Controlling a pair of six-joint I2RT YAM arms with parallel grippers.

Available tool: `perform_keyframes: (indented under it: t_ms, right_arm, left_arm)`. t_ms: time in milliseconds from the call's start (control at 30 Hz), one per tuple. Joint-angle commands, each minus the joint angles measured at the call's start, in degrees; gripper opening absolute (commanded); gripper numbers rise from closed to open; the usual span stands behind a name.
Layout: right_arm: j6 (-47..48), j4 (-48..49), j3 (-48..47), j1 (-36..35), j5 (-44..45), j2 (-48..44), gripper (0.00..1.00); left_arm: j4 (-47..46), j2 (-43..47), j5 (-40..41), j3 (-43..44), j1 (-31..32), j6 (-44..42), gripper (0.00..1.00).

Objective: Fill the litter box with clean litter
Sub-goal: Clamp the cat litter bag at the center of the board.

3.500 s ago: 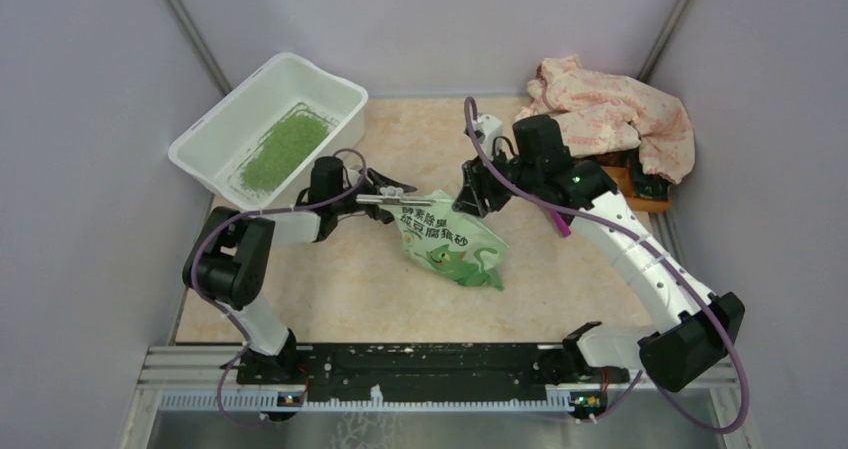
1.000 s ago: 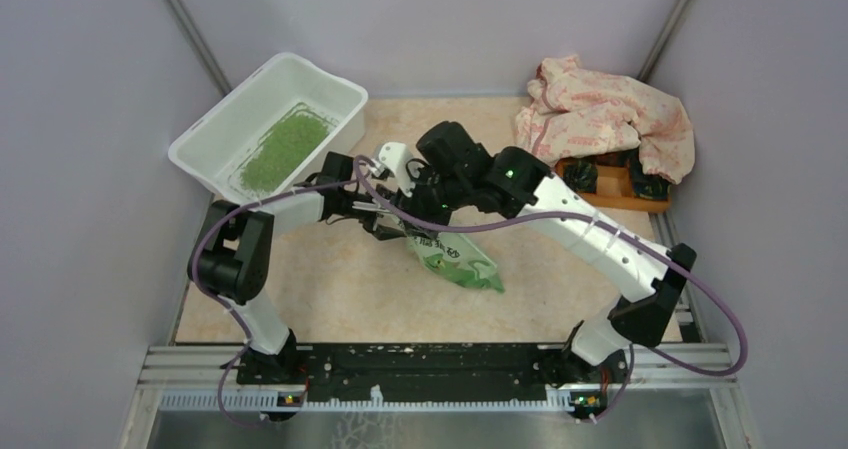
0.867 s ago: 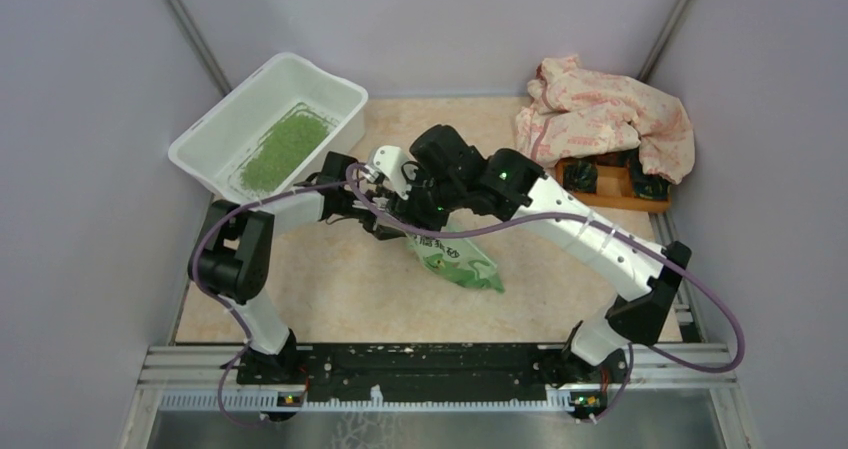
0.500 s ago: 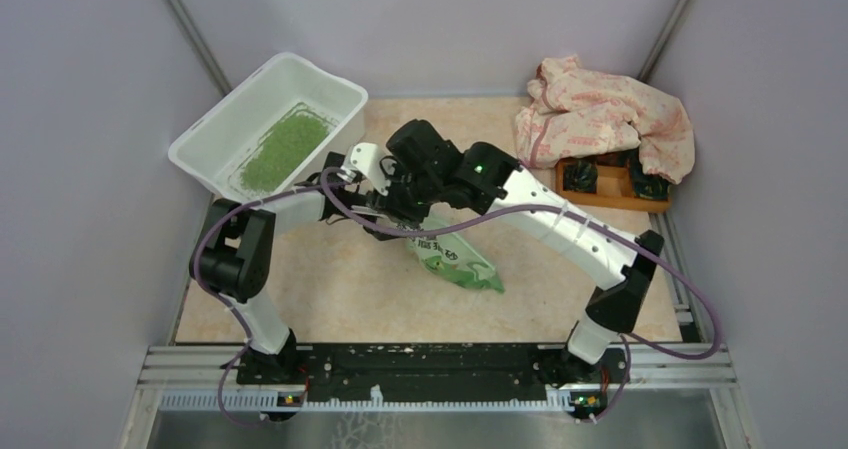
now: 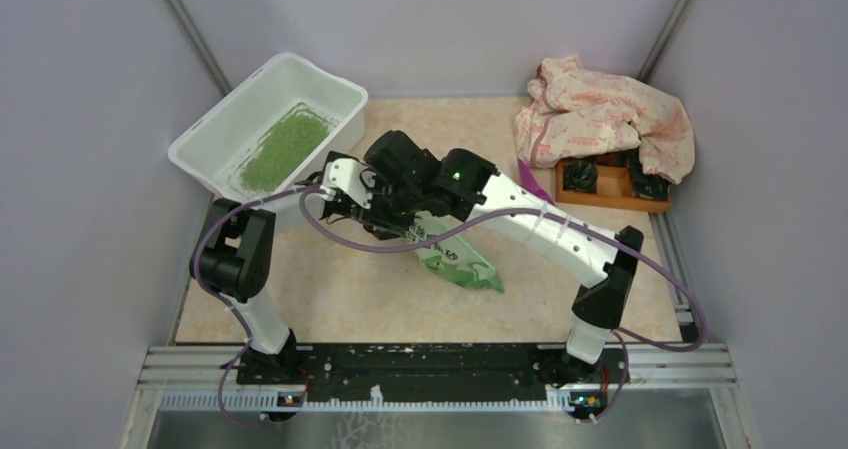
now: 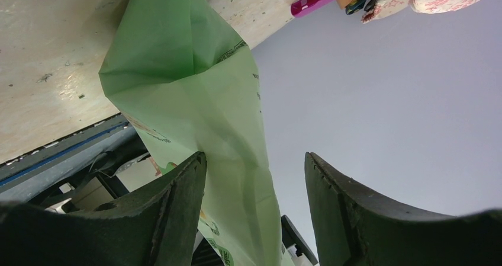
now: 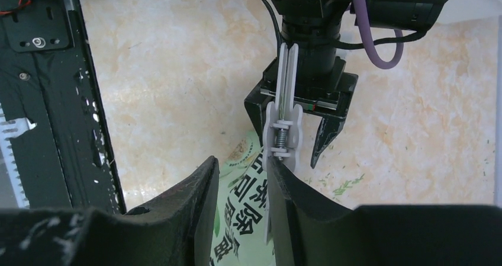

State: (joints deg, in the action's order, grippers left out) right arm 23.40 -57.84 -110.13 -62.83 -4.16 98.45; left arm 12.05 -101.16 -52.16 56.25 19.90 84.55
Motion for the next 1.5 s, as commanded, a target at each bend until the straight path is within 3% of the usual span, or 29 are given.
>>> perform_keyframes:
  t_ms: [0, 533, 967, 1100, 1267, 1467]
  right_arm:
    - [1.0, 1.0, -3.7, -0.7, 0.8, 1.8, 0.35]
    - [1.9, 2.1, -5.8, -0.7, 3.2, 5.5, 0.26]
    - [1.9, 2.0, -5.3, -0.8, 3.5, 5.9, 0.02]
    - [1.9, 1.9, -4.8, -0.7, 3.2, 5.7, 0.07]
    - [2.0, 2.1, -4.1, -0.6, 3.9, 5.6, 0.0]
    - [0.9, 0.7, -6.4, -0.5, 3.5, 6.1, 0.0]
  left_arm:
    - [0.0, -0.4, -1.5, 1.6, 0.4, -0.4, 0.67]
    - [0.1, -0.3, -1.8, 1.6, 0.5, -0.7, 0.67]
    - [-0.3, -0.3, -2.0, 1.5, 0.5, -0.6, 0.66]
    - [-0.5, -0.3, -2.0, 1.3, 0.5, -0.6, 0.66]
    - [-0.6, -0.3, -2.0, 1.2, 0.5, -0.5, 0.66]
    - [-0.7, -0.3, -1.9, 1.2, 0.4, -0.4, 0.66]
